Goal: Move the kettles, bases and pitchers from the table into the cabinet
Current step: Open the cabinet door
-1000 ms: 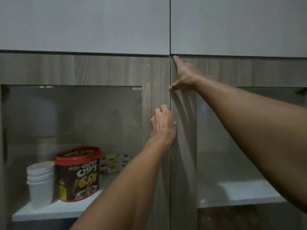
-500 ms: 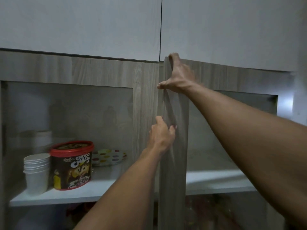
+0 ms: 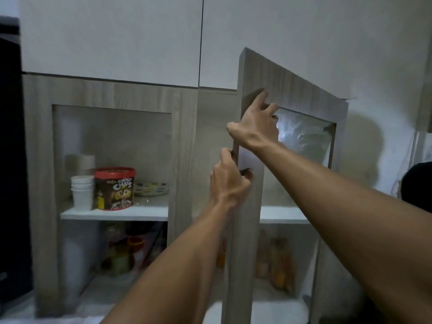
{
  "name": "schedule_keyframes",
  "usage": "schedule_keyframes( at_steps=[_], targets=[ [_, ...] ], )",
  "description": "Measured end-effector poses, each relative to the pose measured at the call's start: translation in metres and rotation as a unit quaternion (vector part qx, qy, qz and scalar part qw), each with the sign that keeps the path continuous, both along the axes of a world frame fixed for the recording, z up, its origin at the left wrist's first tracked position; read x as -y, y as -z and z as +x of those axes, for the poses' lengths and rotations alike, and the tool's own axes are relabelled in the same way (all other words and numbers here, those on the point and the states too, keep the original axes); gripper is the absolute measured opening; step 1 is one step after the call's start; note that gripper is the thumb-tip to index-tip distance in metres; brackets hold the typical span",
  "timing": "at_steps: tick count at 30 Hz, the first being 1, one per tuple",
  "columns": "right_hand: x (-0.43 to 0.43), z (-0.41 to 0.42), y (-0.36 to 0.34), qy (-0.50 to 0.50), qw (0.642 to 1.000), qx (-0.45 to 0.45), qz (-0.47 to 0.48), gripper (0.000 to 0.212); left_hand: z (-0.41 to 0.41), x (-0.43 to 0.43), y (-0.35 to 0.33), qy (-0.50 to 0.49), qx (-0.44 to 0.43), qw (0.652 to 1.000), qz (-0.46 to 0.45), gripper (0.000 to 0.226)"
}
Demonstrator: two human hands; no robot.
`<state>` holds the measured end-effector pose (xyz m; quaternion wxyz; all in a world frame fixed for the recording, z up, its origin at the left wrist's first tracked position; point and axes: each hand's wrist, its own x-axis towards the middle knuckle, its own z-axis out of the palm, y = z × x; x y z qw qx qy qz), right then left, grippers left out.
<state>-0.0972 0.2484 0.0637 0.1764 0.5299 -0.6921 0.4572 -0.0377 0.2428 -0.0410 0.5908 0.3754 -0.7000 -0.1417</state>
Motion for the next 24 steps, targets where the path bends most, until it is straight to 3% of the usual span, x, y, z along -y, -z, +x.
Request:
schedule_keyframes(
  at_steps=[10, 18, 21, 24],
  targets=[
    [-0.175, -0.085, -0.016, 0.025, 0.976, 0.168, -0.133, 0.057, -0.09, -0.158, -0.01, 0.129, 0.046, 0.991, 0.0, 0.032],
    [-0.255, -0.164, 0.001, 0.147, 0.967, 0.148, -0.15, 0.015, -0.176, -0.228, 0.003, 0.271, 0.017, 0.962, 0.042, 0.044],
    [-0.279, -0.195, 0.006, 0.186, 0.955, 0.166, -0.157, 0.032, -0.207, -0.241, 0.005, 0.324, 0.035, 0.944, 0.054, 0.05],
    [-0.298, -0.231, 0.01, 0.209, 0.949, 0.18, -0.154, 0.025, -0.239, -0.254, 0.013, 0.364, 0.059, 0.928, 0.055, 0.054]
  ],
)
